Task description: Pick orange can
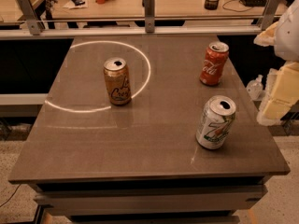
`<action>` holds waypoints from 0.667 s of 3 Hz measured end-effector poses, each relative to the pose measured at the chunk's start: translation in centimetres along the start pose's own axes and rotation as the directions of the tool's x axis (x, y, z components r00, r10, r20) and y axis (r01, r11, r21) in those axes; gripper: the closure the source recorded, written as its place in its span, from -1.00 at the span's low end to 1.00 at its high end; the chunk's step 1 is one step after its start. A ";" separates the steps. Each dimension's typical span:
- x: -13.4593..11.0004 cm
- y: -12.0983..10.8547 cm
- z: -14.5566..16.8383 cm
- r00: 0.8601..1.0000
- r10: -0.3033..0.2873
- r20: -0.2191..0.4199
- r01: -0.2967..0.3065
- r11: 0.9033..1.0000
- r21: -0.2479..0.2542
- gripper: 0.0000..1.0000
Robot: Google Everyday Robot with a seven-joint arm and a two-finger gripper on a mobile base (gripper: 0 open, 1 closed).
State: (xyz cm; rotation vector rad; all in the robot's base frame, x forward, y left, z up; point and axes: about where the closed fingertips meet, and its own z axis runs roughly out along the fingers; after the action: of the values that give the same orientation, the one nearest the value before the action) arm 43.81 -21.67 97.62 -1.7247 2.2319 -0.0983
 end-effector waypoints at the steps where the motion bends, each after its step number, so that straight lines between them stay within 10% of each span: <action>1: 0.0 0.0 0.0 1.000 0.000 0.000 0.000 1.000 0.000 -1.00; 2: -1.0 -0.6 -0.5 0.999 0.025 0.043 -0.026 0.999 0.035 -1.00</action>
Offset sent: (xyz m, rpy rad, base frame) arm 0.0165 0.0165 0.0154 0.0998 -0.0866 -0.0540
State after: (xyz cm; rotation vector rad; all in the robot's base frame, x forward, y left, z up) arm 44.44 -20.95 98.42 -1.6638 2.2078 -0.0946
